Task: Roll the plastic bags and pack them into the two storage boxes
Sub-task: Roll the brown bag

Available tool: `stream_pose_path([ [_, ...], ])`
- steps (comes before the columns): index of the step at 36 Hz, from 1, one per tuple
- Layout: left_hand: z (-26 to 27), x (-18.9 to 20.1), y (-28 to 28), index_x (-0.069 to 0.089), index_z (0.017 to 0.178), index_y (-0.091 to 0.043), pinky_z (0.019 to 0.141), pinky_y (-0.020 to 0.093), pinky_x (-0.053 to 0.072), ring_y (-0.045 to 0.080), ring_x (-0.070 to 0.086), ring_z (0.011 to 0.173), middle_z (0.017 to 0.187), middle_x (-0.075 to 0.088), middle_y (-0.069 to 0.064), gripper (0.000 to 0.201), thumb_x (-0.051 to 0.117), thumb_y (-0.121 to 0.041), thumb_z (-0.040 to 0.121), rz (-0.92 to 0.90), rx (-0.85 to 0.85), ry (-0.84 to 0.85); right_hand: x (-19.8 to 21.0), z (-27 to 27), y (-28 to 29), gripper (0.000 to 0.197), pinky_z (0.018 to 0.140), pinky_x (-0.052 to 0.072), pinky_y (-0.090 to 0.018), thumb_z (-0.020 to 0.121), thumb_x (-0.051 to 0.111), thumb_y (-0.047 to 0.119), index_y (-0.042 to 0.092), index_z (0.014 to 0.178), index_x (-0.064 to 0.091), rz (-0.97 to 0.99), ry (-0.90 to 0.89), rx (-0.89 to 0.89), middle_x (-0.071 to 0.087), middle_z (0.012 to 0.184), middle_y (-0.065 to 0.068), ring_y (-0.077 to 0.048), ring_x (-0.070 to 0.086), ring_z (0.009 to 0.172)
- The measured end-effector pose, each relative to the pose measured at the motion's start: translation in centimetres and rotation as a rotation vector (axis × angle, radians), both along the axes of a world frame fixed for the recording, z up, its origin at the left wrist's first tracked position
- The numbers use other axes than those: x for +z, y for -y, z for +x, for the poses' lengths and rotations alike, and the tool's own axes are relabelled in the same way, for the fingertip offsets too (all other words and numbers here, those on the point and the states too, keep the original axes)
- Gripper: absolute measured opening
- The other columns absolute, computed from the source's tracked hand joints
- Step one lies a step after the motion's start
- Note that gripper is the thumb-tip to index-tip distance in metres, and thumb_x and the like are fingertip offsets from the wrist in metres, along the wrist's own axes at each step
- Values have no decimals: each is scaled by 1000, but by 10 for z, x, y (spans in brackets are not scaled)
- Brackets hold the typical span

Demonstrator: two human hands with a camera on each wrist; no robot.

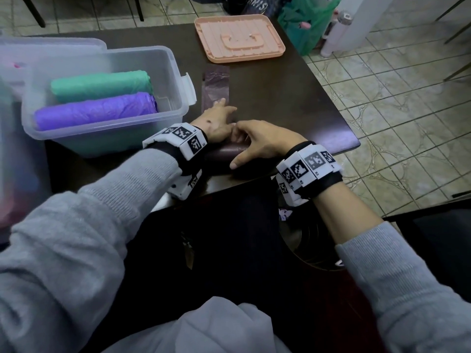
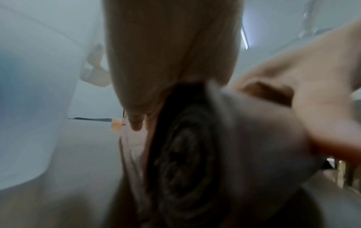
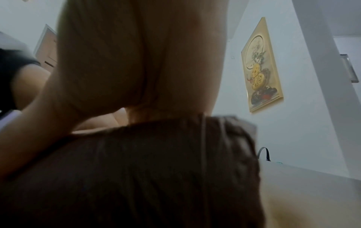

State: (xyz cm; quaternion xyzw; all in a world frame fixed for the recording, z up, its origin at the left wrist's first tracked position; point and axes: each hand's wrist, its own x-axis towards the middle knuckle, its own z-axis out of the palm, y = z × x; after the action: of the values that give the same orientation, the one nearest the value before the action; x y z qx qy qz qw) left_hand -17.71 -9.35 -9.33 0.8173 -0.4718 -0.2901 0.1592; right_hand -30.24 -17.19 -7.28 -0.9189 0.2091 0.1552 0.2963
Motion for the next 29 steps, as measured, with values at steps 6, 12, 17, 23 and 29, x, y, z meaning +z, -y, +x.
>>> stream_pose_path([
  [6, -8, 21, -10, 65, 116, -11, 89, 23, 38, 23, 53, 118, 127, 59, 9, 27, 54, -18, 93, -90, 105, 49, 2, 4, 5, 46, 93, 47, -33, 66, 80, 45, 20, 101, 64, 64, -58, -4, 67, 99, 5, -15, 61, 97],
  [12, -9, 38, -25, 66, 113, -18, 88, 30, 46, 26, 58, 109, 119, 64, 11, 24, 56, -21, 92, 14, 44, 37, 11, 6, 6, 23, 65, 40, -19, 78, 72, 43, 31, 96, 64, 75, -72, 25, 60, 78, 12, -4, 56, 73],
  [17, -8, 43, -33, 65, 119, -12, 90, 28, 43, 27, 57, 113, 121, 62, 13, 33, 52, -1, 90, -67, 9, 134, 8, 12, 12, 39, 79, 44, -27, 82, 68, 42, 17, 112, 64, 50, -87, 32, 63, 94, 2, -12, 58, 85],
  [23, -11, 41, -35, 65, 118, -13, 77, 28, 45, 28, 61, 104, 114, 65, 13, 44, 75, -7, 76, -18, -51, 144, 4, 19, 16, 37, 91, 43, -31, 85, 66, 38, 16, 114, 57, 0, -37, -12, 59, 108, 0, -17, 56, 102],
  [29, -17, 27, -36, 58, 117, -10, 82, 35, 44, 32, 55, 106, 115, 58, 15, 65, 87, -21, 59, -26, -69, 198, -2, 20, 18, 32, 91, 40, -29, 92, 57, 36, 17, 118, 60, -41, 33, -28, 61, 119, -2, -17, 55, 109],
])
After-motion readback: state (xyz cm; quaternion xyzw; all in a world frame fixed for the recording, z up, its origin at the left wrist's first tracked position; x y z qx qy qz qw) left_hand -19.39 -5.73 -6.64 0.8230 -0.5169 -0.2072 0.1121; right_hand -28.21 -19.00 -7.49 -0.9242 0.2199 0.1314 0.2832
